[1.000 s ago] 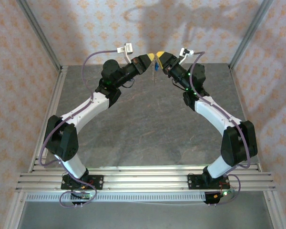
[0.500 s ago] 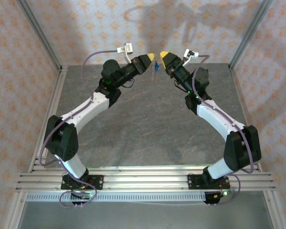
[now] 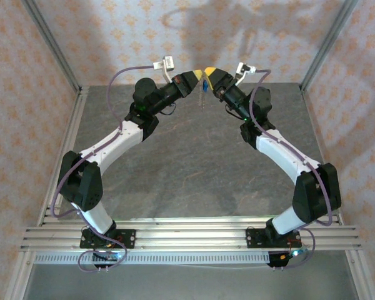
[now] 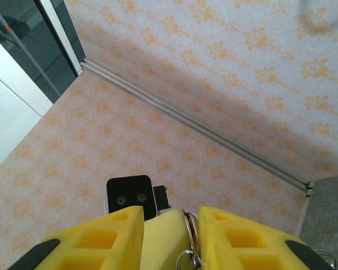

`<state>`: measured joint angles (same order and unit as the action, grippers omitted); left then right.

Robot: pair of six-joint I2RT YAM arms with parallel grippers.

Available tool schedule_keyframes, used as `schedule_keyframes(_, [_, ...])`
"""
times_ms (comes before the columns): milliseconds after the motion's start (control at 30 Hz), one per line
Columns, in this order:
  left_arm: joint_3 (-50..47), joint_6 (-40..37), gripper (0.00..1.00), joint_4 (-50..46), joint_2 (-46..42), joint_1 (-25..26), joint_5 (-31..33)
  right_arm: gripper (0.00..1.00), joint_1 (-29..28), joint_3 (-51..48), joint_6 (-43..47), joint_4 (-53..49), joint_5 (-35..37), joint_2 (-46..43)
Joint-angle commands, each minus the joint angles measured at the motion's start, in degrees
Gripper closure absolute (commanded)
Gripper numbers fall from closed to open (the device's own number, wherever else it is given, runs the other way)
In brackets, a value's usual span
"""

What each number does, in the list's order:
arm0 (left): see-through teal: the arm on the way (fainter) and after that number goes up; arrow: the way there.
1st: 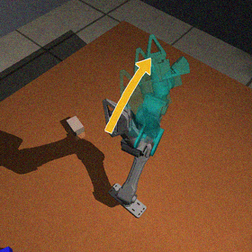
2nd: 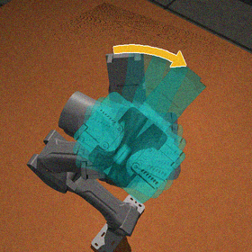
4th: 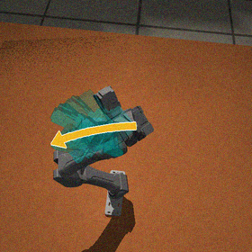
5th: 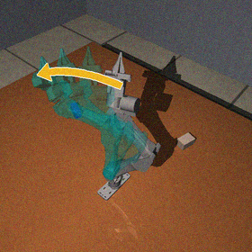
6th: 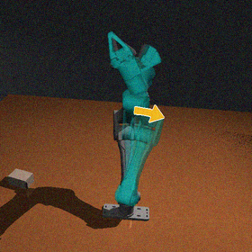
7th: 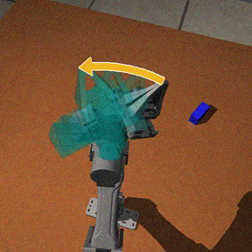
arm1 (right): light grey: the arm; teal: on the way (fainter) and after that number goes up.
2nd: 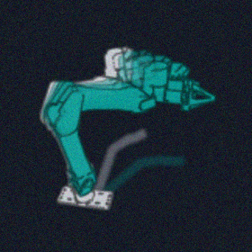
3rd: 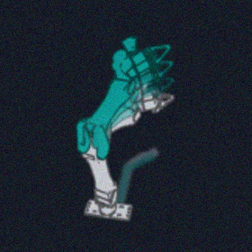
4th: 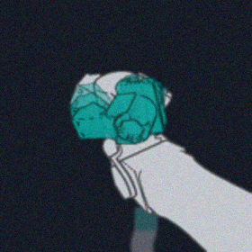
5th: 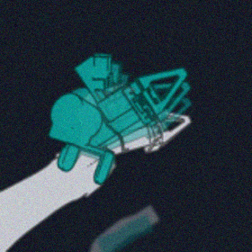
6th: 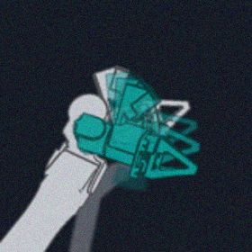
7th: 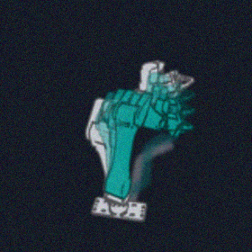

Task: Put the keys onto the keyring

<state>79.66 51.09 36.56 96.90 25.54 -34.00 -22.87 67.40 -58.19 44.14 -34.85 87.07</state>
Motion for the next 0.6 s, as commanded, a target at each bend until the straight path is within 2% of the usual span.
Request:
schedule_keyframes(0, [1.4,-0.6,1.00,1.2,-0.3,0.7,0.3,0.71,-0.6,1.8,1.8,0.4,-1.9,0.3])
schedule_keyframes(233, [1.7,-0.6,1.00,1.2,-0.2,0.8,0.2,0.78,-0.6,0.4,3.0,-1.8,-1.8,-0.5])
schedule_keyframes(467, [1.9,-0.7,1.00,1.1,-0.2,0.8,0.3,0.93,-0.6,-1.0,4.0,-2.9,-1.5,-1.4])
schedule_keyframes(533, [2.1,-0.8,1.00,1.0,-0.2,0.8,0.3,1.00,-0.5,-1.4,4.4,-3.5,-1.5,-1.8])
schedule_keyframes(567, [2.1,-0.8,1.00,1.0,-0.2,0.8,0.2,1.00,-0.5,-1.6,4.6,-3.8,-1.4,-2.0])
